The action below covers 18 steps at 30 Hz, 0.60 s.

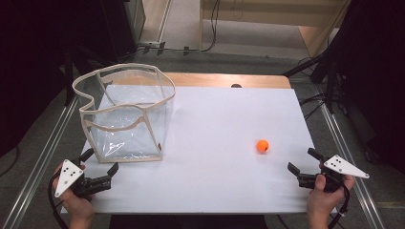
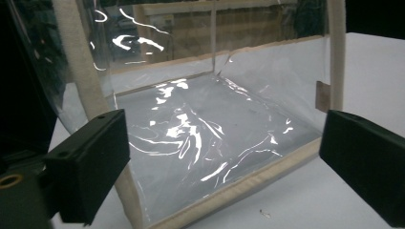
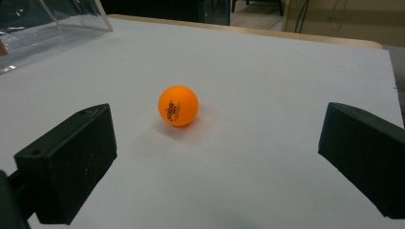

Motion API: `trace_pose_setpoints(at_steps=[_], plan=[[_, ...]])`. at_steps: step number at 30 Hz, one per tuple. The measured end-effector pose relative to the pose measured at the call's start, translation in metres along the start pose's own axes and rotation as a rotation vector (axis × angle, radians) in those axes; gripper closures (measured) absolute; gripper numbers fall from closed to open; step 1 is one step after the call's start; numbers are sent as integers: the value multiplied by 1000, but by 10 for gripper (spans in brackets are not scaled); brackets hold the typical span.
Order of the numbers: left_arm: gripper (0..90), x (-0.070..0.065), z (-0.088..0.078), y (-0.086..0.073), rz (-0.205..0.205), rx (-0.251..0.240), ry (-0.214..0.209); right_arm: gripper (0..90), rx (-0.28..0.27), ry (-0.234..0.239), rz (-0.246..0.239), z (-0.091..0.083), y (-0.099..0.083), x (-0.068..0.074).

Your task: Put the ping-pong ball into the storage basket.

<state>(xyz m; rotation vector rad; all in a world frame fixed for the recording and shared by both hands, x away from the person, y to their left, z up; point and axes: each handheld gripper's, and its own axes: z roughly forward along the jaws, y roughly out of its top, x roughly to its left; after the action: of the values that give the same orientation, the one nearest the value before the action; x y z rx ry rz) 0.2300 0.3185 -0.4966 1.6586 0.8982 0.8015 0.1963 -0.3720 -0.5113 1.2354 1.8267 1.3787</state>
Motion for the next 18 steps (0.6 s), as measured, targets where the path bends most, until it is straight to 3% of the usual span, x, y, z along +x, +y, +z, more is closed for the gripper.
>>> trace_pose_setpoints(at_steps=[5, 18], plan=[[49, -1, 0, 0, 7, 4, 2, 0, -8, 8, 7, -2, 2, -1], [49, -1, 0, 0, 6, 9, -1, 0, 23, 25, -38, 1, 21, 10]])
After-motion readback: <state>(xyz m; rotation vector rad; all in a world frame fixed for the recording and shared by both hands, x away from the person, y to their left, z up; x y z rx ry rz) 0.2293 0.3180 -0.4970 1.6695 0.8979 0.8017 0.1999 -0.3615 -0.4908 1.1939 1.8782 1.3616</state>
